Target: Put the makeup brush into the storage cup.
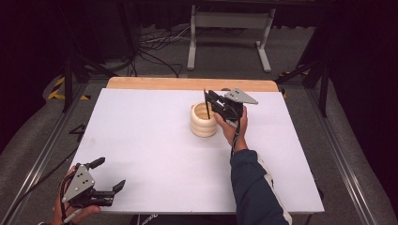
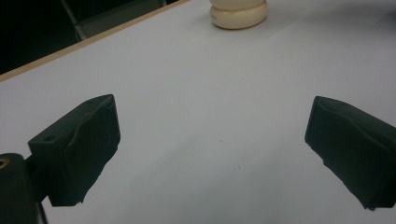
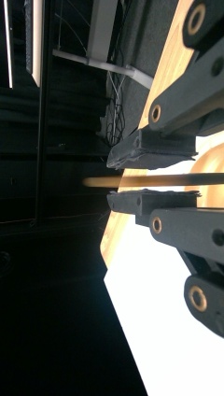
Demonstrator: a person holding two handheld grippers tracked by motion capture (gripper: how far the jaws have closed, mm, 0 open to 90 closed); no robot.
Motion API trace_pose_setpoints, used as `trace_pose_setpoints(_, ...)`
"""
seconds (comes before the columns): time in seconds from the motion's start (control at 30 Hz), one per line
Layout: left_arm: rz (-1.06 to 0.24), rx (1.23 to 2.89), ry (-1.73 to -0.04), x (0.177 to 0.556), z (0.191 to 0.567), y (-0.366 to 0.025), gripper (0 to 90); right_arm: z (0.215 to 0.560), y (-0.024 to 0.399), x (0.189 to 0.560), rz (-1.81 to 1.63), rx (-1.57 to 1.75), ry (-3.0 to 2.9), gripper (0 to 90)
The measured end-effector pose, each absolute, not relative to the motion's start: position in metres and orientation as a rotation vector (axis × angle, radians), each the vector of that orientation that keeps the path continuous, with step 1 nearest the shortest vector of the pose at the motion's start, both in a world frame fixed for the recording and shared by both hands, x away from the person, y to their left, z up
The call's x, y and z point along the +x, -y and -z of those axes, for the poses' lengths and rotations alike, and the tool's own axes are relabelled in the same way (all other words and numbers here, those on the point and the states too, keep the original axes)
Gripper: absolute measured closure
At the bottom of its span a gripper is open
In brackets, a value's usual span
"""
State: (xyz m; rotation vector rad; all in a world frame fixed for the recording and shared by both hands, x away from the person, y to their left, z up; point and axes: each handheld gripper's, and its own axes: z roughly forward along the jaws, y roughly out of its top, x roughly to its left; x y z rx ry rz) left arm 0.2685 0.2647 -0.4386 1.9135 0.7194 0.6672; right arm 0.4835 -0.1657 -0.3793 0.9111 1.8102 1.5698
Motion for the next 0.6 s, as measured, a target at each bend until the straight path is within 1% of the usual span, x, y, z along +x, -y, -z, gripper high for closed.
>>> trace_pose_setpoints(0.03,-0.667,1.913,-0.719,0.268,0.439,-0.265,4.1,0.379,0.166,0.483,-1.57,0.911,-1.81,77.4)
trace_pose_setpoints(0.13,-0.663,1.914,-0.72,0.269,0.439,-0.265,4.1,0.379,0.167,0.482,-1.571,0.915,-1.808,72.5)
trace_pose_setpoints(0.27,-0.663,1.915,-0.718,0.269,0.439,-0.265,4.1,0.377,0.169,0.48,-1.568,0.913,-1.802,71.4)
trace_pose_setpoints(0.43,-0.667,1.914,-0.721,0.269,0.439,-0.265,4.2,0.371,0.169,0.476,-1.556,0.885,-1.808,66.7)
trace_pose_setpoints(0.53,-0.666,1.909,-0.726,0.269,0.439,-0.265,4.1,0.368,0.169,0.474,-1.55,0.873,-1.807,61.4)
trace_pose_setpoints(0.6,-0.667,1.911,-0.723,0.269,0.439,-0.265,4.2,0.365,0.17,0.472,-1.547,0.876,-1.794,56.3)
